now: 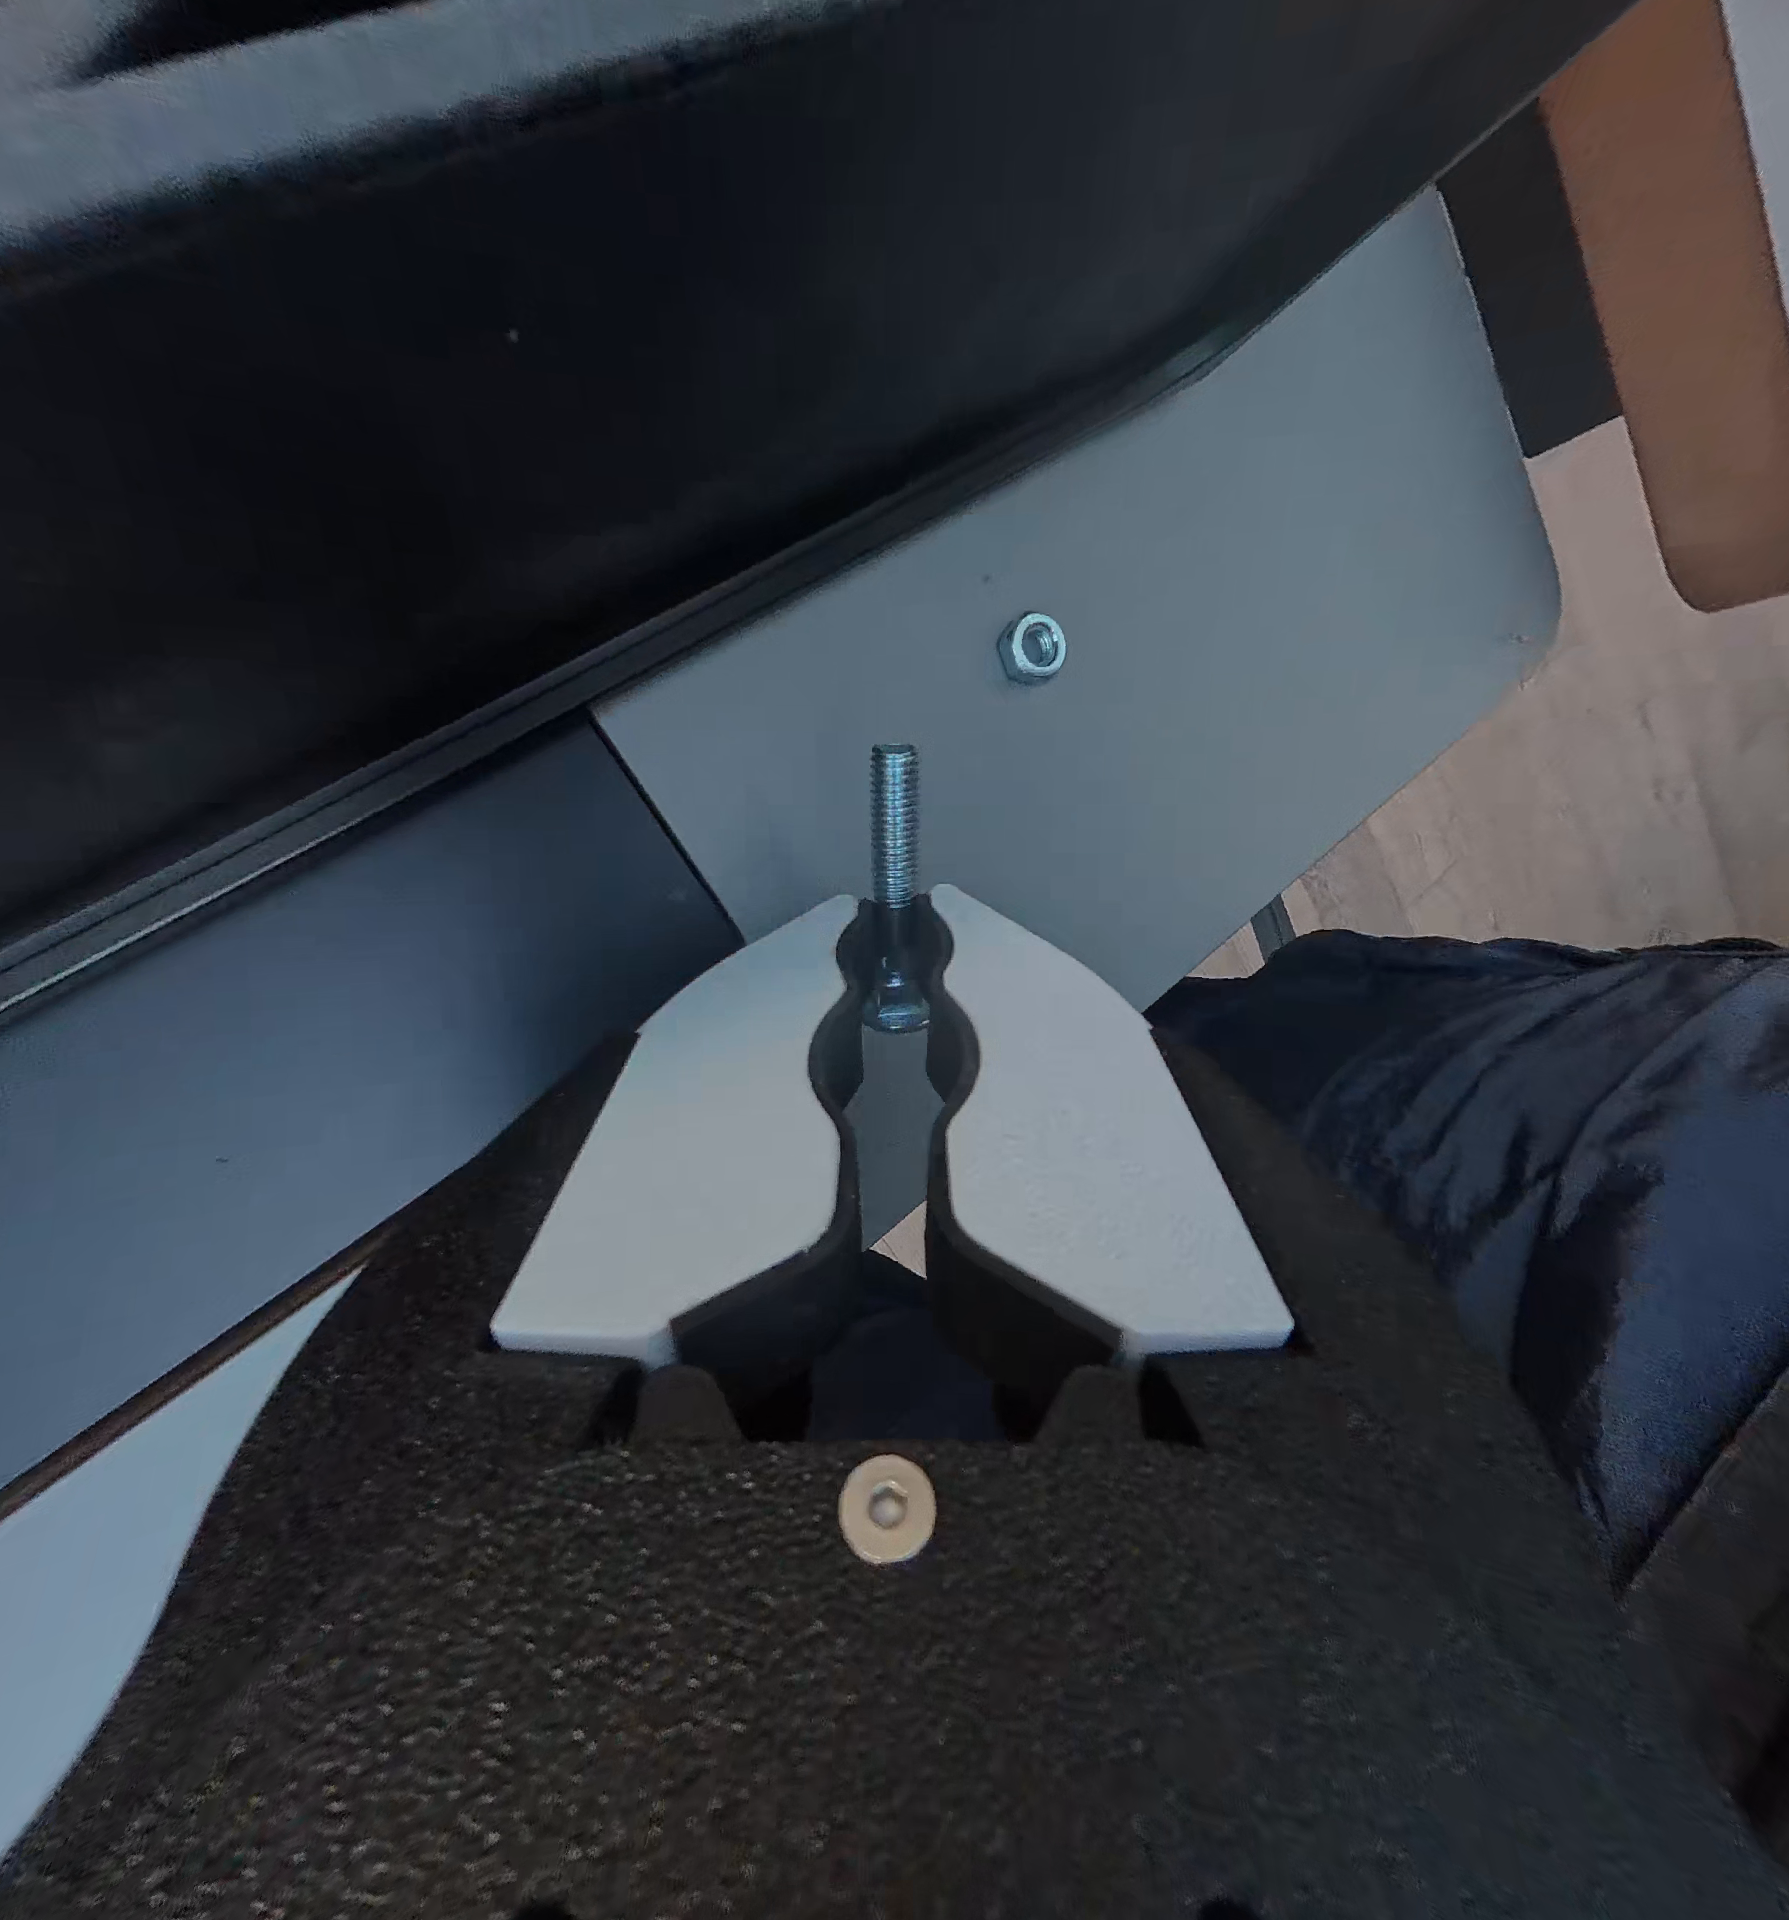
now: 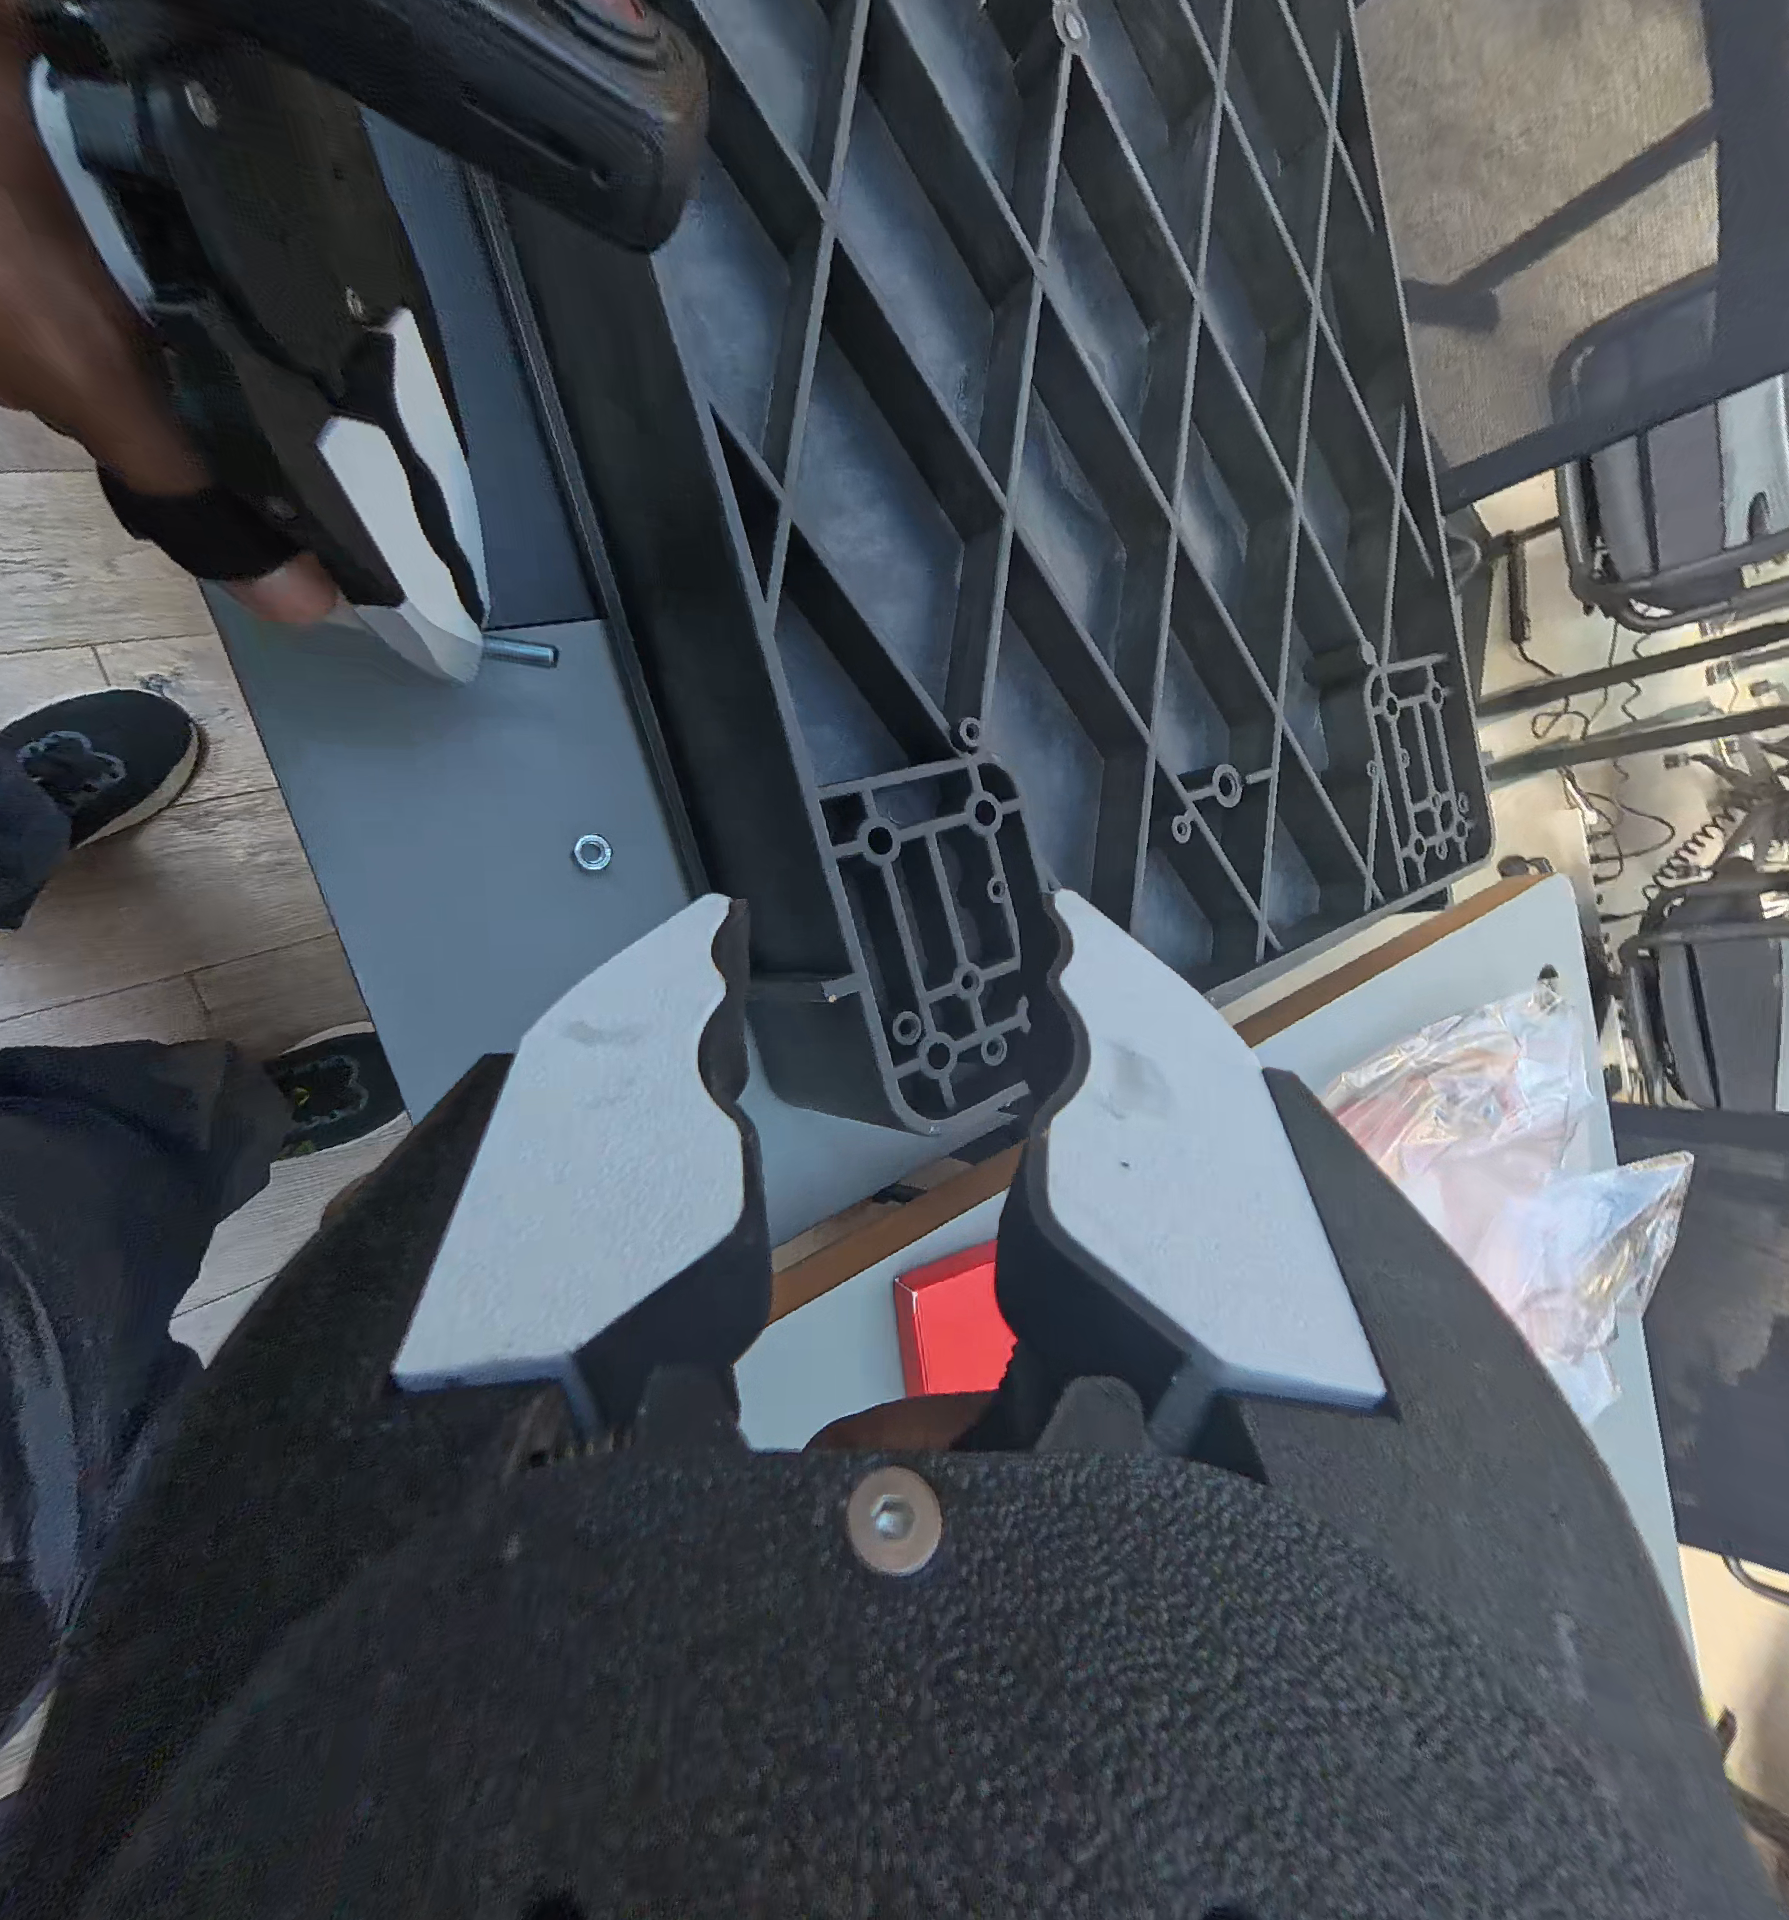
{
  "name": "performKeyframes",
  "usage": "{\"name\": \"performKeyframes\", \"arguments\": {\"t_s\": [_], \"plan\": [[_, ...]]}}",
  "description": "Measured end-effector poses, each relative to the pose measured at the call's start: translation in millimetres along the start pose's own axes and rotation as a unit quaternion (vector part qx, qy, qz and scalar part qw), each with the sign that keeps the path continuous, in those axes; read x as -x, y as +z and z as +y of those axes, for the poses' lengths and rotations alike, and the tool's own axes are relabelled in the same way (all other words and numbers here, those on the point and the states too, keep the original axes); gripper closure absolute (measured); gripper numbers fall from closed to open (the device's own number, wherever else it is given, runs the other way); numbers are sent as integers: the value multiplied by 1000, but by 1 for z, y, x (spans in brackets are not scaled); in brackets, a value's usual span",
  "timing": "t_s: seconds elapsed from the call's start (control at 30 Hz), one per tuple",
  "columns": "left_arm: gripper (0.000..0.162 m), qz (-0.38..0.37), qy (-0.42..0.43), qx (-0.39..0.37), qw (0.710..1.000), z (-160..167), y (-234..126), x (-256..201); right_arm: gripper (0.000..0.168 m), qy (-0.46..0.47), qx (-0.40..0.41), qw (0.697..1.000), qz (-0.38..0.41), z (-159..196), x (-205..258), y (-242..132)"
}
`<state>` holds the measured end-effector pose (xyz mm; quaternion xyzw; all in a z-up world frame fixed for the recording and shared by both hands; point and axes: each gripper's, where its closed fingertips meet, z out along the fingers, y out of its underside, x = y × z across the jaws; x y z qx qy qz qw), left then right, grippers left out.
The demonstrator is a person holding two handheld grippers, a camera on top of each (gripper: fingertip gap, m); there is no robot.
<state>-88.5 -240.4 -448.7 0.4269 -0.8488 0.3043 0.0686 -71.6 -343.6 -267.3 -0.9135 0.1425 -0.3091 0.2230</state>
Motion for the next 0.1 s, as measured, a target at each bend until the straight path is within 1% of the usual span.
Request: {"name": "performKeyframes", "arguments": {"t_s": [0.03, 0.1], "plan": [[155, -11, -12, 4, 1000, 0, 5, -2, 118, -6, -9, 1000, -10, 2, -1, 1], [155, -28, -32, 9, 999, 0, 14, -8, 118, -18, -25, 999, -29, 7, -1, 2]]}}
